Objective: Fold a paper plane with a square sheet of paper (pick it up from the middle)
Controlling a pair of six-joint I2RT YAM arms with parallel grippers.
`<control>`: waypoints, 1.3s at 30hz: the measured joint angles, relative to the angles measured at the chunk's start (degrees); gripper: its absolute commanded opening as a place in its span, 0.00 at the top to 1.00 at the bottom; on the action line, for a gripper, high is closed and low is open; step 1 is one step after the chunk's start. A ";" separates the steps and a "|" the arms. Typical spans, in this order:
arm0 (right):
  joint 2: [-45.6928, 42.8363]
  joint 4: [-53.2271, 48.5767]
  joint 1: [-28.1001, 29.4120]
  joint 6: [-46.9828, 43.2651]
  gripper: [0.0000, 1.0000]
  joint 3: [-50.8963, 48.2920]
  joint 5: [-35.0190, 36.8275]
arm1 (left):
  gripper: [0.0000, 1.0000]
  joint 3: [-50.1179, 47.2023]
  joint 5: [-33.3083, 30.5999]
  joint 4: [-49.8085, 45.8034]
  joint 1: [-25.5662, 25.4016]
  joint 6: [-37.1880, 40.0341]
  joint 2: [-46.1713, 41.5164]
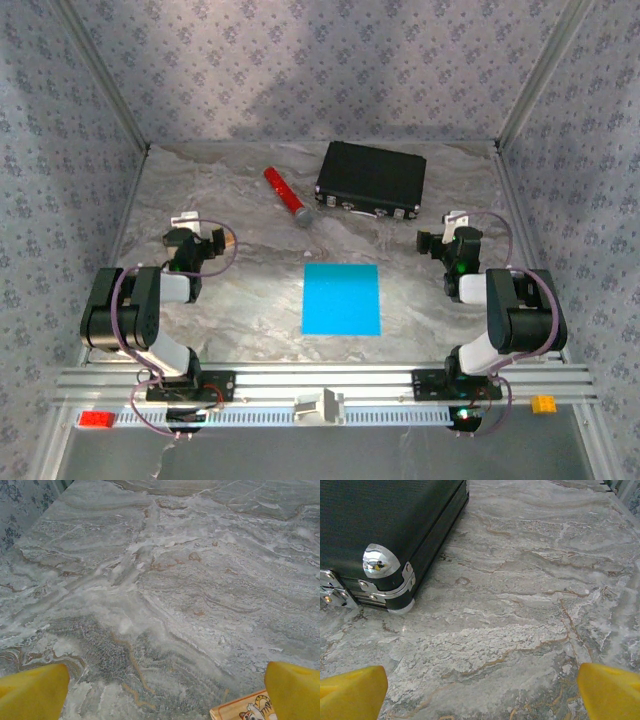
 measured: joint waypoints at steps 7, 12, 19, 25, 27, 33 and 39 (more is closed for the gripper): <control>0.00 0.00 0.00 0.00 0.01 0.00 0.02 | 0.00 0.00 1.27 0.02 0.00 0.31 0.00; -0.04 0.00 0.33 -0.02 0.01 0.00 -0.09 | 0.00 -1.42 2.47 2.05 0.00 0.81 -0.98; -8.66 -10.12 1.31 1.51 0.01 2.32 2.49 | 0.00 -3.45 3.15 -6.16 0.00 0.28 -17.46; -23.17 -27.54 1.66 12.59 0.01 8.26 3.43 | 0.00 -2.16 1.88 -19.82 0.00 -7.02 -33.57; -26.53 -36.22 1.68 19.26 0.01 12.24 1.64 | 0.00 -0.07 1.88 -25.94 0.00 -10.99 -37.40; -31.56 -44.83 2.01 33.57 0.01 13.20 -14.21 | 0.00 7.72 3.19 -44.52 0.09 -23.32 -46.99; -30.82 -52.37 10.43 38.56 0.03 11.61 -21.84 | 0.00 10.19 13.14 -54.51 0.37 -28.81 -51.78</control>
